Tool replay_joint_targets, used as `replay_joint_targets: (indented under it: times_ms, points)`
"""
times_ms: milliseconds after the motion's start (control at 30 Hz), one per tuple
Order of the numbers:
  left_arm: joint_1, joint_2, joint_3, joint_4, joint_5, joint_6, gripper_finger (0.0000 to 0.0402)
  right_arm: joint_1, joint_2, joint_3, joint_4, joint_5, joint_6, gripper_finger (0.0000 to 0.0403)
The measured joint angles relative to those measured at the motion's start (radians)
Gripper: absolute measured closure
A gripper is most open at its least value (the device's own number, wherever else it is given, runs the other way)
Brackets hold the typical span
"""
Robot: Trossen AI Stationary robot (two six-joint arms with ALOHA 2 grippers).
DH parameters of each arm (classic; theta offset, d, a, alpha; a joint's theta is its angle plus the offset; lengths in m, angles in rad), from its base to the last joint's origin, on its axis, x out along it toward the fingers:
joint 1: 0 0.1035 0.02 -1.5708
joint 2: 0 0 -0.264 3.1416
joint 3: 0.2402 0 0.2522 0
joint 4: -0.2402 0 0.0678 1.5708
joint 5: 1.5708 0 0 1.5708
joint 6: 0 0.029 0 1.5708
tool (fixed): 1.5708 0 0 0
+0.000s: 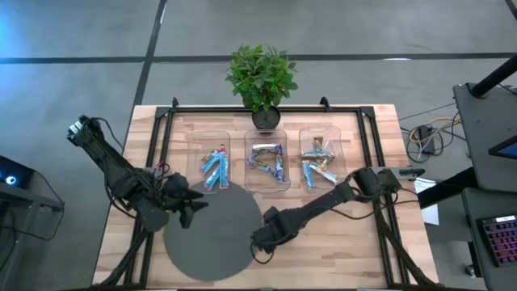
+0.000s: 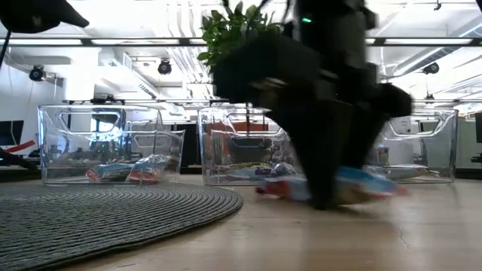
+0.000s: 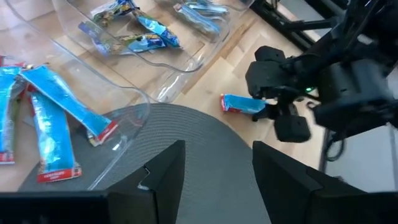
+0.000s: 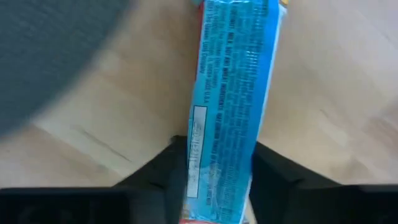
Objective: Pick and place Granola Bars by type
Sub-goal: Put the red granola bar into the left transparent bin, then return to Home Position
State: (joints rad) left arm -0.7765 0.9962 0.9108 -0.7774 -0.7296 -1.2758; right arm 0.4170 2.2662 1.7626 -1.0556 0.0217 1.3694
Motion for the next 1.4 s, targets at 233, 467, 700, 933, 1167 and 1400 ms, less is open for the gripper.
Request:
replay_joint_targets:
  times_ms: [233, 467, 700, 933, 1167, 1400]
  points:
    - [-0.007, -0.005, 0.000, -0.140, 0.003, -0.115, 0.0232, -0.045, -0.048, 0.109, 0.102, 0.084, -0.065, 0.0355]
    - [-0.062, -0.035, 0.000, -0.253, -0.096, -0.323, 0.0232, -0.133, -0.107, 0.253, 0.348, 0.095, -0.278, 0.0355]
    - [-0.084, -0.156, 0.000, -0.256, -0.242, -0.357, 0.0232, -0.275, -0.072, 0.311, 0.475, 0.089, -0.352, 0.0355]
    - [-0.095, -0.251, 0.000, -0.251, -0.326, -0.303, 0.0232, -0.434, 0.015, 0.332, 0.667, 0.030, -0.294, 0.0351]
    - [-0.099, -0.253, 0.000, -0.226, -0.327, -0.260, 0.0232, -0.473, 0.090, 0.343, 0.670, 0.004, -0.275, 0.0290]
    - [-0.099, -0.267, 0.000, -0.234, -0.327, -0.238, 0.0232, -0.458, 0.078, 0.353, 0.662, 0.008, -0.324, 0.0200]
